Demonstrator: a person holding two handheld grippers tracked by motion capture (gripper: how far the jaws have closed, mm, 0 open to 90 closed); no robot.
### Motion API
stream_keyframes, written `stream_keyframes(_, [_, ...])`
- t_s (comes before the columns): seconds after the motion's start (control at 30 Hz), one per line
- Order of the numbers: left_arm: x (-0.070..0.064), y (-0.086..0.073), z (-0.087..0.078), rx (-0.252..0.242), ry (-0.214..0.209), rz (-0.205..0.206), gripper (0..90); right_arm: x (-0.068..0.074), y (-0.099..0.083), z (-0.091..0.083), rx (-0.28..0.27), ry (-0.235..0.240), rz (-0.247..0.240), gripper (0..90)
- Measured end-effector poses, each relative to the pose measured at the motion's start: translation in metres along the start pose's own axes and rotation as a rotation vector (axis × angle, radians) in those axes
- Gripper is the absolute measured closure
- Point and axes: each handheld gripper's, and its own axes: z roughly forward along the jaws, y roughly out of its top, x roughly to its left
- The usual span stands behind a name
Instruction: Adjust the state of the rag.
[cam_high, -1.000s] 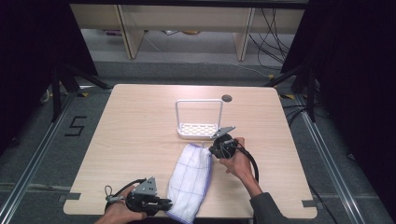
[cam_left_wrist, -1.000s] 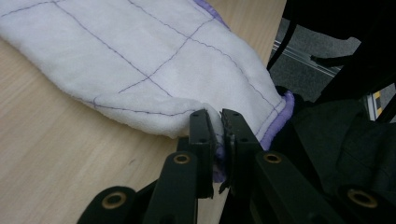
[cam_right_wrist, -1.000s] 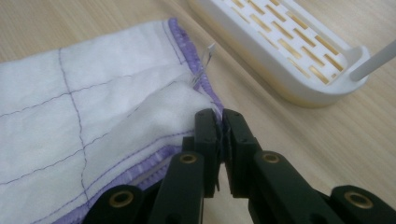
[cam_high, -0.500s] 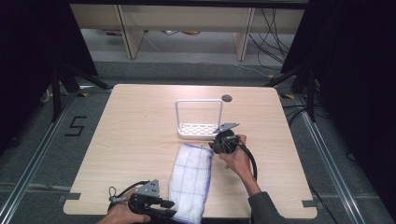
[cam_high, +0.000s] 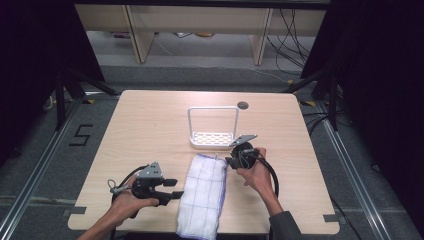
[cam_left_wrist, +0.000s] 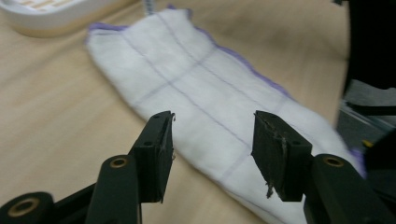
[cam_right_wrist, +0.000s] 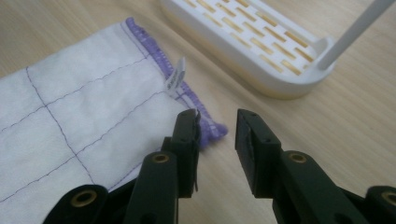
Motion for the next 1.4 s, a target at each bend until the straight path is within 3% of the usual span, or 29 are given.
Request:
stream_keyframes(0.17, [0.019, 0.009, 0.014, -0.002, 0.043, -0.036, 46.2, 0.005, 0.004, 0.014, 0.026, 0.014, -0.031, 69.5])
stream_keyframes(0.27, [0.032, 0.015, 0.022, 0.013, 0.068, -0.038, 44.9, 0.006, 0.006, 0.025, 0.072, 0.043, -0.012, 69.5])
stream_keyframes(0.37, [0.042, 0.020, 0.033, 0.019, 0.091, -0.056, 44.1, 0.005, 0.004, 0.034, 0.076, 0.071, -0.021, 74.8])
stream_keyframes(0.5, [0.048, 0.024, 0.043, 0.024, 0.109, -0.057, 43.3, 0.004, 0.007, 0.029, 0.060, 0.069, -0.036, 87.1])
stream_keyframes(0.63, [0.052, 0.028, 0.048, 0.031, 0.109, -0.062, 43.7, 0.003, 0.012, 0.016, 0.044, 0.060, -0.017, 88.3])
stream_keyframes(0.67, [0.053, 0.029, 0.050, 0.026, 0.112, -0.065, 43.7, 0.001, 0.013, 0.015, 0.026, 0.057, -0.045, 88.4])
stream_keyframes(0.73, [0.053, 0.031, 0.054, 0.031, 0.114, -0.069, 44.0, 0.000, 0.017, 0.012, 0.030, 0.059, -0.053, 88.5])
stream_keyframes(0.83, [0.054, 0.035, 0.060, 0.048, 0.121, -0.049, 44.2, -0.004, 0.018, 0.019, 0.039, 0.040, -0.081, 88.4])
stream_keyframes(0.9, [0.055, 0.037, 0.063, 0.054, 0.125, -0.044, 44.8, -0.005, 0.016, 0.027, 0.078, 0.023, -0.092, 88.1])
stream_keyframes(0.93, [0.056, 0.038, 0.065, 0.049, 0.124, -0.049, 45.1, -0.004, 0.015, 0.031, 0.106, 0.018, -0.091, 87.5])
stream_keyframes(1.03, [0.058, 0.040, 0.070, 0.050, 0.135, -0.054, 45.9, -0.004, 0.013, 0.036, 0.104, 0.011, -0.088, 82.2])
stream_keyframes(1.07, [0.058, 0.041, 0.073, 0.034, 0.132, -0.073, 46.1, -0.005, 0.013, 0.035, 0.098, 0.002, -0.088, 79.6])
stream_keyframes(1.13, [0.061, 0.042, 0.074, 0.057, 0.132, -0.054, 46.3, -0.007, 0.013, 0.031, 0.089, -0.023, -0.080, 76.5])
stream_keyframes(1.23, [0.063, 0.044, 0.078, 0.043, 0.132, -0.075, 47.2, -0.012, 0.011, 0.023, 0.060, -0.051, -0.022, 70.3])
stream_keyframes(1.3, [0.064, 0.045, 0.079, 0.063, 0.128, -0.057, 47.4, -0.014, 0.009, 0.019, 0.045, -0.042, 0.008, 66.4])
stream_keyframes(1.4, [0.063, 0.046, 0.084, 0.054, 0.119, -0.066, 48.3, -0.015, 0.008, 0.015, 0.031, -0.019, 0.040, 58.5])
